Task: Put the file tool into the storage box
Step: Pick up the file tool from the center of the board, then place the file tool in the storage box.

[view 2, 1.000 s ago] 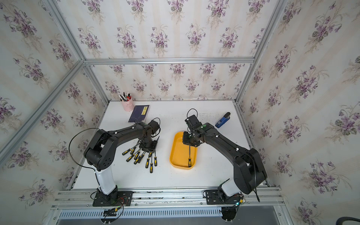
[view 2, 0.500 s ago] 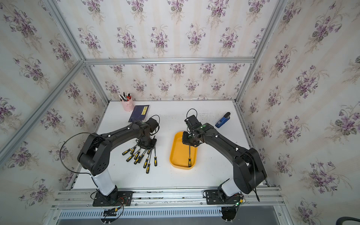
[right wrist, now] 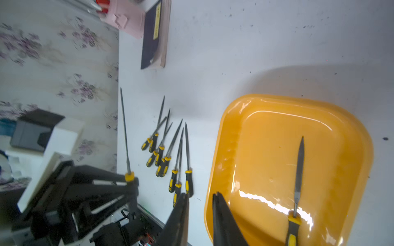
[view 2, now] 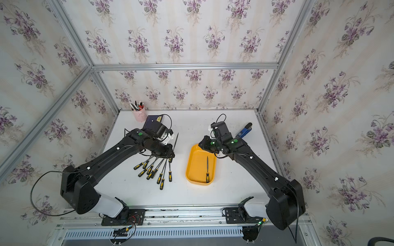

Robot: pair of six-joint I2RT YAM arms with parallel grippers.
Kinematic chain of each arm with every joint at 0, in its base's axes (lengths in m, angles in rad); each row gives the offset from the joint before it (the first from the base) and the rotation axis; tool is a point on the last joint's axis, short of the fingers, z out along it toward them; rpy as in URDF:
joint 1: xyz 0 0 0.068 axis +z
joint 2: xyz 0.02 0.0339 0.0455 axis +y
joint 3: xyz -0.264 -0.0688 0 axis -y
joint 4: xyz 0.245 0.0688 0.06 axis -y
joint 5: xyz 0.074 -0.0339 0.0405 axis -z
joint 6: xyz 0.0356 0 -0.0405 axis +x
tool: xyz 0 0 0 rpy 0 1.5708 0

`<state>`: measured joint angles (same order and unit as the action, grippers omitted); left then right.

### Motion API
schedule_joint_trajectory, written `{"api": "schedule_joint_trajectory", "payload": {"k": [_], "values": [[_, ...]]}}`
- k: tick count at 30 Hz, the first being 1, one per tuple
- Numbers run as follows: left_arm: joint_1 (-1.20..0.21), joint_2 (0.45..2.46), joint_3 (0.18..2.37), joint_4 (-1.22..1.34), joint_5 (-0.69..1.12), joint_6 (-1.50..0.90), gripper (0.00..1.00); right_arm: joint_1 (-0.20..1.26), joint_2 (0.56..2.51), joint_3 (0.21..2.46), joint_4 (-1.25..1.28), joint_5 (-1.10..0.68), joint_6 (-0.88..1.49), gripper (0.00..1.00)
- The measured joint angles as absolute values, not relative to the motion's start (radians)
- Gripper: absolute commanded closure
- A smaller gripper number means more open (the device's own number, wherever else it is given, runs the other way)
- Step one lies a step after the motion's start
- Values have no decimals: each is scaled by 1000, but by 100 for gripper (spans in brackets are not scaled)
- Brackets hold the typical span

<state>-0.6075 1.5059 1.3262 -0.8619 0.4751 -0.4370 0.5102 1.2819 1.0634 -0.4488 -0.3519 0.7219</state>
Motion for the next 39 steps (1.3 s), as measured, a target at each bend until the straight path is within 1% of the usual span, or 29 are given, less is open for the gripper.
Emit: {"api": "schedule_joint_trajectory", "payload": {"k": [4,7,13,18,25,30,39], "values": [[-707,1514,1330,-790,521,-508,84,536,1262,1048,-387,-409,760,73],[-778,1536,1336,-756,520,-555,84,577,1240,1037,-379,-419,764,72],[-857,1565,1350,-721,485,-618,84,591,1226,1027,-398,-411,782,73],[-873,1575,1357,-704,471,-637,84,597,1223,1014,-439,-398,779,73],[-875,1582,1361,-707,443,-638,85,597,1217,1084,-529,-355,736,72],[-875,1596,1363,-712,435,-636,85,597,1216,1077,-580,-344,731,72],[-874,1605,1370,-715,435,-634,85,597,1266,1065,-586,-323,708,72]]}}
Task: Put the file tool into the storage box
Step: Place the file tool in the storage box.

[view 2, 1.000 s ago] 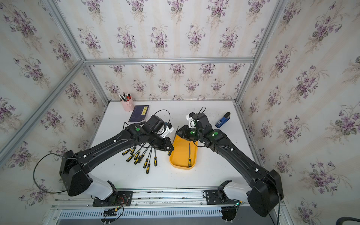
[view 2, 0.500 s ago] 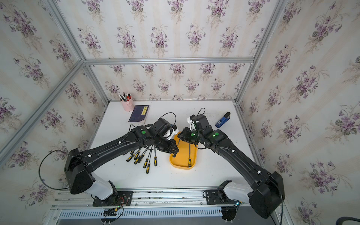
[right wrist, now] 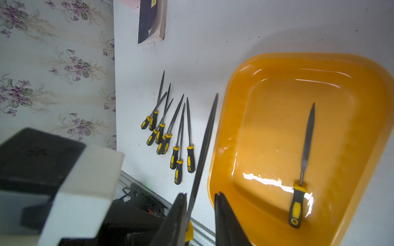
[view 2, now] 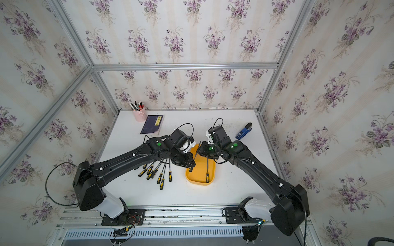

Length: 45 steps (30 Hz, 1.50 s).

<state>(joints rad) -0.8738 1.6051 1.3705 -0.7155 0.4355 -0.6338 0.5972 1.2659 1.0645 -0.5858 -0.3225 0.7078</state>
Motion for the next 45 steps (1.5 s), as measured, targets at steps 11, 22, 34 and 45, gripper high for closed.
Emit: {"api": "schedule_joint_trajectory", "payload": {"k": [11,22,34,45], "values": [[-874,1614,1370,-712,446,-639,85,597,1348,1067,-510,-322,730,100],[-846,1625,1367,-685,476,-643,14,595,1348,1112,-580,-267,701,100],[-661,1641,1397,-731,492,-569,0,599,1539,1217,-807,-150,636,100],[-634,1724,1374,-774,458,-485,0,618,1683,1199,-813,-96,659,100]]}}
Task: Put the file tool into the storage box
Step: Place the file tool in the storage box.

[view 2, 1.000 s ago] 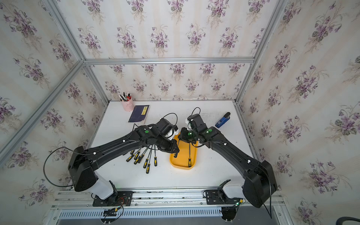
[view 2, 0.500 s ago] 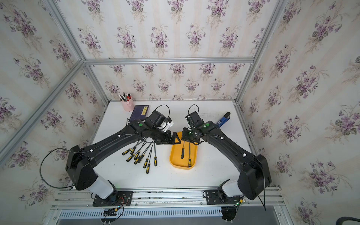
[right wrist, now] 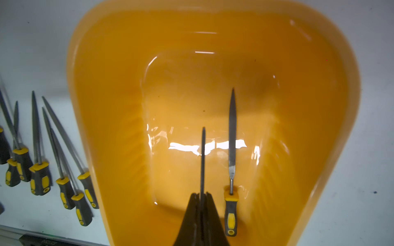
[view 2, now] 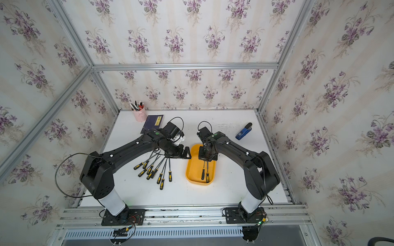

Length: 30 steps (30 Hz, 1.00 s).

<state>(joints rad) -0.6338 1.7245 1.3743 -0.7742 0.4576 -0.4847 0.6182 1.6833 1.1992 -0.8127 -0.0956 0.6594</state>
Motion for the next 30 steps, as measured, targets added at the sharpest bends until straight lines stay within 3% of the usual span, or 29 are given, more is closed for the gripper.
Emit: {"api": "schedule_joint_trajectory", "payload": {"k": [19,25,30], "values": [[-570,1718,1343,-797,461,-400,0,635,1764,1107,-725,-42,705,100],[-562,1718,1342,-798,467,-379,0,635,1774,1103,-704,-37,707,87],[-553,1720,1325,-799,472,-371,0,640,1781,1101,-701,-35,707,84]]}}
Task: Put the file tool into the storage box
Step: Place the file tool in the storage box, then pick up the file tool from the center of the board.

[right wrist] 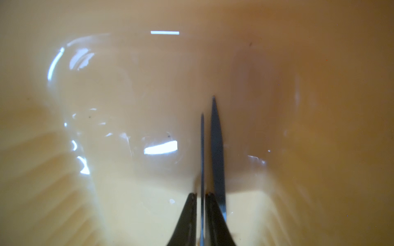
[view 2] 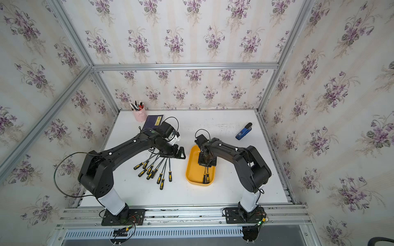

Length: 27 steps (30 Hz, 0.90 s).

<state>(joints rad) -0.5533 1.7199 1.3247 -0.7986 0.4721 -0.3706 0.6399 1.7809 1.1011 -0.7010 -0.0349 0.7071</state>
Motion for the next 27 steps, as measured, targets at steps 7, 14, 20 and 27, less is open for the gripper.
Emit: {"api": "schedule_joint_trajectory", "payload": {"k": [7,14,20,27], "values": [[-544,1719,1304,-798,474,-364,0,642,1775,1108,-709,-35,707,78],[-532,1701,1321,-816,470,-363,0,642,1718,1182,-760,-5,707,71],[-530,1656,1324,-888,416,-368,0,643,1626,1226,-838,22,718,69],[-528,1629,1254,-979,310,-395,5,659,1475,1230,-872,33,759,70]]}}
